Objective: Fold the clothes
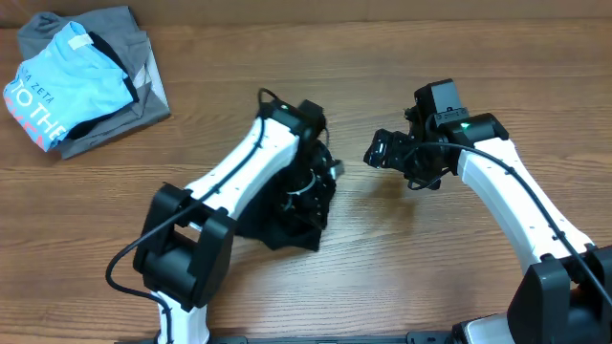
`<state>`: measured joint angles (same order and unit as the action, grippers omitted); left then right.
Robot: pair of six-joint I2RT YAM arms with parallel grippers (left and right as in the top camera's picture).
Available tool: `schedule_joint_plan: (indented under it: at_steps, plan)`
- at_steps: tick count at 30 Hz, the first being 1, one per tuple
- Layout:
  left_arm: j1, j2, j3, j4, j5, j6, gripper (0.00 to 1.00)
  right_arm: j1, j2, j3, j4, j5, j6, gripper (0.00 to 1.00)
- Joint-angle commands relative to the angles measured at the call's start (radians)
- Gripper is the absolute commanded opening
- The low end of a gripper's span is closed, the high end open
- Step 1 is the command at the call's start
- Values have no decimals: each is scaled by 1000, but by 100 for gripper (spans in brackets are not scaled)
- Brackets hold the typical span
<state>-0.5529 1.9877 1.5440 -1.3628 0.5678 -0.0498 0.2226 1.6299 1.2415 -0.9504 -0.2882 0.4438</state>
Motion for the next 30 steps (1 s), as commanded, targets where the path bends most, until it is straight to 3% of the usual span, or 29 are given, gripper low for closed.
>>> schedule_joint_plan:
  at_steps: [1,6,10,17,18,19,30]
  plan:
    - [-41,-14,-4,11,37,-36,16,-37,-23,24,7,6,-6,100]
    - [-77,-14,6,29,51,-32,35,-87,-23,24,13,-6,-7,100]
    - [-80,-16,71,24,62,-32,36,-95,-23,24,14,-6,-8,100]
    - [-65,-41,369,-109,-4,10,37,-95,-23,24,29,-6,-31,100]
    - [-56,-48,403,-126,-14,14,59,-95,-24,24,32,-6,-30,100]
    - [-47,-56,433,-138,-18,14,100,-95,-24,24,37,-6,-30,100]
    - [74,-87,486,-198,-64,-8,100,-87,-23,24,85,-162,-86,100]
